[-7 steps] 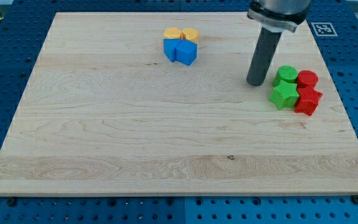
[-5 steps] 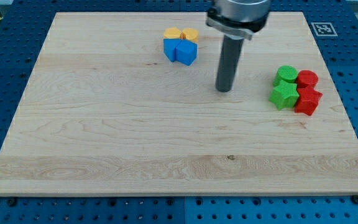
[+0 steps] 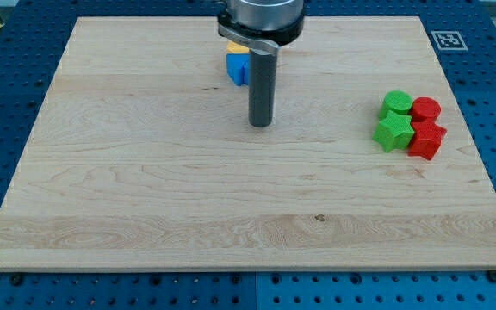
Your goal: Push the triangle to the top left side of the board
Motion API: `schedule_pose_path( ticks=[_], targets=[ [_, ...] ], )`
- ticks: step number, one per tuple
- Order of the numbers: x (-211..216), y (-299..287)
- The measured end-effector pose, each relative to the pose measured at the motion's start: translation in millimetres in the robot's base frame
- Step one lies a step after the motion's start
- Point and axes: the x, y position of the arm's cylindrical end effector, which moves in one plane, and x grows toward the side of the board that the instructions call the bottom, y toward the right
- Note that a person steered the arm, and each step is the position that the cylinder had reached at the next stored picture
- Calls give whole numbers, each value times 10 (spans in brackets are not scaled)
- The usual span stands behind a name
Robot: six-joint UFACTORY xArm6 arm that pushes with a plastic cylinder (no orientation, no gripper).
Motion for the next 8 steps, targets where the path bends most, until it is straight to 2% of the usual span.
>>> schedule_pose_path(
  ticks=[4,6,8],
  targets=[
    [-679,-107],
    [-802,72],
    [-810,-543]
  ],
)
